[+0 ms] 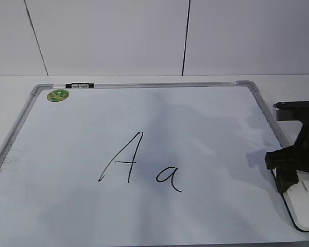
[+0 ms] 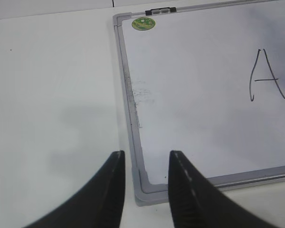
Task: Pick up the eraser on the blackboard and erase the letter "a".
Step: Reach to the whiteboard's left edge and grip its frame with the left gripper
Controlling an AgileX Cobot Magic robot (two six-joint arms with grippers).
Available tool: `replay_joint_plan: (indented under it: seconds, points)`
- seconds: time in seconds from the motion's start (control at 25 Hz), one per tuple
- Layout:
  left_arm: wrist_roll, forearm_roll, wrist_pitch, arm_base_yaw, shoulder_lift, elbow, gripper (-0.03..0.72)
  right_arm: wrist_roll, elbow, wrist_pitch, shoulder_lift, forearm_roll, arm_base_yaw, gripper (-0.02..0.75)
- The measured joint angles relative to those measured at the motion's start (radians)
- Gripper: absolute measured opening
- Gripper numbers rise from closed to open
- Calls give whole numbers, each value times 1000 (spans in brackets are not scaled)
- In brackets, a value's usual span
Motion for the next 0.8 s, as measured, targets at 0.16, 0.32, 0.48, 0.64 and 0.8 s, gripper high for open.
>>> replay_joint_plan:
  seconds: [0.16, 0.32, 0.48, 0.64, 0.8]
  points:
    - [0, 0, 0, 0, 0, 0, 235, 0, 0, 0, 0, 0, 0, 552]
    - [0, 0, 0, 0, 0, 0, 235, 0, 0, 0, 0, 0, 0, 552]
    - [0, 0, 0, 0, 0, 0, 235, 0, 0, 0, 0, -4, 0, 552]
    - [0, 0, 0, 0, 0, 0, 235, 0, 0, 0, 0, -6, 0, 552]
    - [0, 0, 0, 0, 0, 0, 235, 0, 0, 0, 0, -7, 0, 552]
